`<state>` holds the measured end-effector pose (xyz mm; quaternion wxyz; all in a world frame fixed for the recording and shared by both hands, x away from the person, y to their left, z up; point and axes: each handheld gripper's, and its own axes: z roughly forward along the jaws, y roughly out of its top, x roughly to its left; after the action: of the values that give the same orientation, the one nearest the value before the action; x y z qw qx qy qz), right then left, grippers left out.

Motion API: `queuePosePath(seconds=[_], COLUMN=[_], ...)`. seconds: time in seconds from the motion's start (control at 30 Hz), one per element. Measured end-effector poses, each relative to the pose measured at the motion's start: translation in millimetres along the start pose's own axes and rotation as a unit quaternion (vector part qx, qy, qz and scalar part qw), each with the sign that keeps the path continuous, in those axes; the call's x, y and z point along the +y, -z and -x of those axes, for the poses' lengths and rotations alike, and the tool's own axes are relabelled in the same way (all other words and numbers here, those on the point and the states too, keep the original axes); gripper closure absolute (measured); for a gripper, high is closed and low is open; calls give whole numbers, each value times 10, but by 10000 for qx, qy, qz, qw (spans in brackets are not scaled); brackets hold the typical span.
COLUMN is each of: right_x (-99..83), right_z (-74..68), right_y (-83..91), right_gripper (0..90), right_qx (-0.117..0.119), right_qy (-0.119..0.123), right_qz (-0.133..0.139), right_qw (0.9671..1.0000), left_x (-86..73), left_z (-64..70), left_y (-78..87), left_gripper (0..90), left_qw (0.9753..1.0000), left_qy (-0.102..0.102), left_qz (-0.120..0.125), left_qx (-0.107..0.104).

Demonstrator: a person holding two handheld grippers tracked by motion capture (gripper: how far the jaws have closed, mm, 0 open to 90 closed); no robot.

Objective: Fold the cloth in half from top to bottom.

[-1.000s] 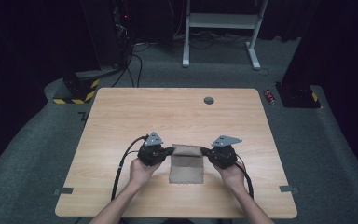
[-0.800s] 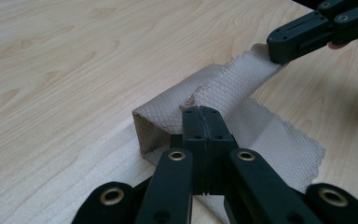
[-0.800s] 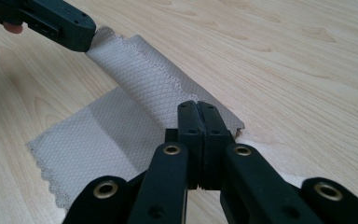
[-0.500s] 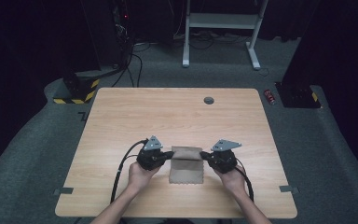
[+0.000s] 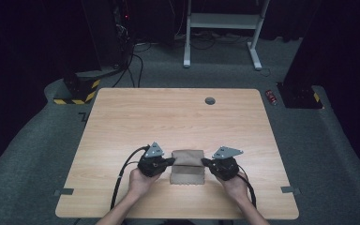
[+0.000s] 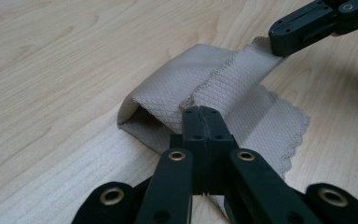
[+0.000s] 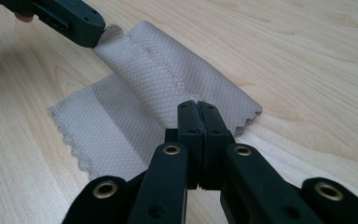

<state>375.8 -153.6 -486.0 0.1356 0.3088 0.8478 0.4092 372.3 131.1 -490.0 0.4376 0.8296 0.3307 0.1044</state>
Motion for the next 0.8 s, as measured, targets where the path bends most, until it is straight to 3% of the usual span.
queuePosePath(seconds=[0.37, 0.8], right_x=[-139, -232], right_z=[-74, -139], right_y=[-17, -20], right_gripper=[890, 886], right_qx=[130, 222], right_qy=[-42, -31], right_qz=[-57, -108], right_qw=[9999, 9997], left_x=[-137, -226], left_z=[96, 139], left_y=[-20, -28], left_gripper=[898, 896], left_qw=[9997, 9996], left_qy=[-181, -187], left_qz=[-148, -230], left_qx=[34, -22])
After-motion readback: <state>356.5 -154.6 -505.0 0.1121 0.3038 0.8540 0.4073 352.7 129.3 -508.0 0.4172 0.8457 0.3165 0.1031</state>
